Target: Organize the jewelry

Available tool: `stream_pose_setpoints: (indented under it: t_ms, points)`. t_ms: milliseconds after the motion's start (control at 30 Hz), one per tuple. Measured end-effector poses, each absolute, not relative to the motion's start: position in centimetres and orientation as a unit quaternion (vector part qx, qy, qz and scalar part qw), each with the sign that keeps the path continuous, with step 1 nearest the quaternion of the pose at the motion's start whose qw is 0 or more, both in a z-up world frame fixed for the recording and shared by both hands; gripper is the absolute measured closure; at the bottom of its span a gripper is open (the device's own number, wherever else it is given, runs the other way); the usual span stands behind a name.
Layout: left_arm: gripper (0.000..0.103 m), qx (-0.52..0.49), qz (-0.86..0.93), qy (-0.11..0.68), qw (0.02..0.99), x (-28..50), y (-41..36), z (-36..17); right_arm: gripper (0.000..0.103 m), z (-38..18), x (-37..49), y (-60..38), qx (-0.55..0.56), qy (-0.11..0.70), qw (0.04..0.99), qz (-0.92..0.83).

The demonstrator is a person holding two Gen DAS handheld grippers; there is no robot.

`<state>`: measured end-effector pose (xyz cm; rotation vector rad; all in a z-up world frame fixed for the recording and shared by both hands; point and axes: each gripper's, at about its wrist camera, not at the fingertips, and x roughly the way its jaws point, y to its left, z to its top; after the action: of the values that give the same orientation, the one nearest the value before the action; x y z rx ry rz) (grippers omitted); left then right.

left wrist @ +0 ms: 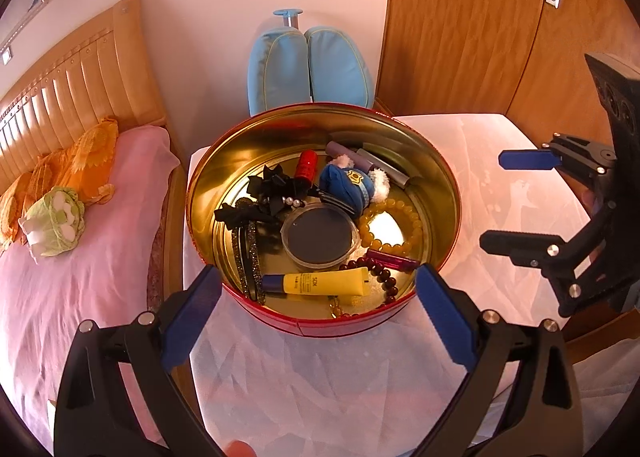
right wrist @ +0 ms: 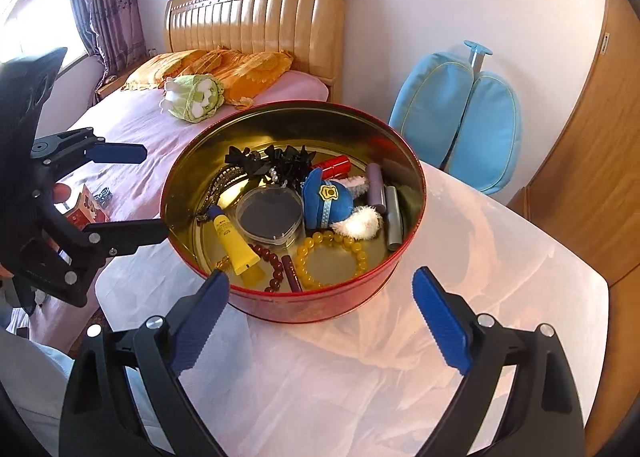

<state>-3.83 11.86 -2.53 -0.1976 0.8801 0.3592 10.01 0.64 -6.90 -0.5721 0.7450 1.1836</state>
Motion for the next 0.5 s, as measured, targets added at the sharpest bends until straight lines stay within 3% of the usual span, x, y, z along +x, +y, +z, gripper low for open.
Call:
stream_pose_setpoints:
  t_ms: [500]
  points:
    - [0.008,-0.127,0.23,0.426,0.866,-3.8,12.4,-2.3,0.009,-6.8,8.0,-0.4,-0.272,0.329,0.72,0.547]
